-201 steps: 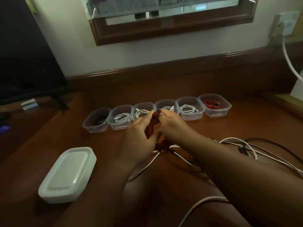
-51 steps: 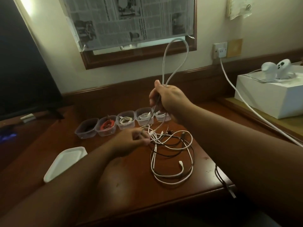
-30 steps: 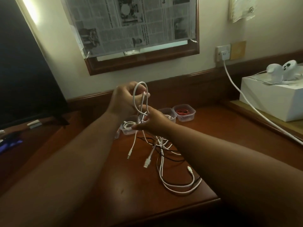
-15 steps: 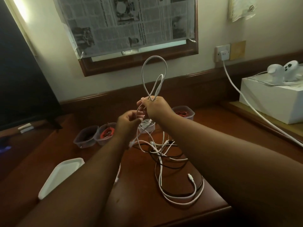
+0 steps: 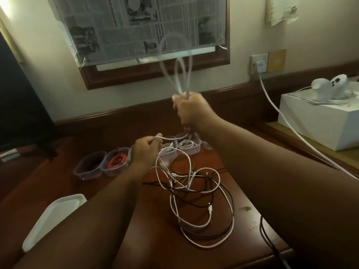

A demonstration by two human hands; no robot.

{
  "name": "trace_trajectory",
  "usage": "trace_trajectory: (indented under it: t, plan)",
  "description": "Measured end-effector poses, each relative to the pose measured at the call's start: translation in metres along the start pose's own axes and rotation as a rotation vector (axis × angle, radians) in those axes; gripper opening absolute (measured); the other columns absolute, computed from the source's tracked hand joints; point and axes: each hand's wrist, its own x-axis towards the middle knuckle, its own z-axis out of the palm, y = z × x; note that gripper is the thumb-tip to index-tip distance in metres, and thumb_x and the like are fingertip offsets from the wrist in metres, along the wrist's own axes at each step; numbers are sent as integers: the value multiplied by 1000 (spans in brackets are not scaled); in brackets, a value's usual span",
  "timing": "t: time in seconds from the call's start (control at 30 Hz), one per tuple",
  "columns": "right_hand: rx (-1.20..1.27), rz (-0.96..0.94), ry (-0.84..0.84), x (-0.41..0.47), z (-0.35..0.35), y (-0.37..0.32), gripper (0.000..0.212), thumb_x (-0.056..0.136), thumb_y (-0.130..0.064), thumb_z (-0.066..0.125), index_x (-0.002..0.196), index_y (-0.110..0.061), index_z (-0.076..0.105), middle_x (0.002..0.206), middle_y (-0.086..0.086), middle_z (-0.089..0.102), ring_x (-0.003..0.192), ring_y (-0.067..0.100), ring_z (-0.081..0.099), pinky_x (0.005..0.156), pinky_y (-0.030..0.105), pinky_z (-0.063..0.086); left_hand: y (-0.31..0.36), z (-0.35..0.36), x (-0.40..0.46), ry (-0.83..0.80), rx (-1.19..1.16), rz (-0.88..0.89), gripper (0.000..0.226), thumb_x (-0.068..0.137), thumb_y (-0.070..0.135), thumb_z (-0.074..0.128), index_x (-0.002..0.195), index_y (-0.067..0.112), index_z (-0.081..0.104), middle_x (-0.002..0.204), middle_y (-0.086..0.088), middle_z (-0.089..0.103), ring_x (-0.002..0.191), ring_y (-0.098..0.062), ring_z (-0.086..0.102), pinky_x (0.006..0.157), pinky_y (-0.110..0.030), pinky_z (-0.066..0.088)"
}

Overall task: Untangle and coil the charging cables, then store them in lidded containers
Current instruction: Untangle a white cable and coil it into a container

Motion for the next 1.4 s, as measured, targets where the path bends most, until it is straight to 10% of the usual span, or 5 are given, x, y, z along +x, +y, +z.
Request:
trace_trajectory:
  t: [0.27, 0.67, 0.77, 1.1, 1.4]
  plan:
    - [-618, 0, -333, -10, 11, 33, 28, 90, -39, 68, 79, -15, 61, 73, 2, 61, 66, 15, 55, 60, 27, 45, 27, -5, 20, 30, -76, 10, 52, 80, 67, 56, 68, 17, 68, 60, -8, 66, 59, -29, 61, 66, -44, 53]
    - [674, 18, -113, -11, 6, -7, 20, 107, -32, 36, 106, -17, 49, 111, 14, 71, 88, 22, 69, 58, 24, 46, -5, 11, -24, -72, 137, 224, 14, 99, 24, 59, 100, 16, 70, 90, 1, 69, 83, -11, 64, 70, -24, 53]
    - [823, 53, -164, -14, 0, -9, 25, 107, -37, 32, 107, -16, 45, 82, 8, 70, 65, 19, 65, 56, 26, 41, -6, 6, -22, -54, 141, 211, 18, 99, 26, 58, 103, 15, 72, 90, 1, 70, 84, -11, 65, 76, -35, 55]
    - [-719, 15, -332, -13, -6, 24, 39, 76, -48, 78, 90, -13, 68, 77, 0, 64, 74, 14, 61, 70, 33, 53, 42, -22, -6, 38, -222, 153, 26, 101, 46, 48, 91, 22, 50, 61, -8, 61, 50, -16, 61, 49, -29, 50]
    - [136, 67, -81, -17, 0, 6, 26, 101, -35, 53, 85, -16, 59, 51, -6, 40, 34, 6, 34, 34, 20, 32, 17, -11, -23, -190, 95, 251, 16, 100, 24, 56, 87, 20, 62, 80, -6, 67, 70, -16, 64, 65, -32, 54]
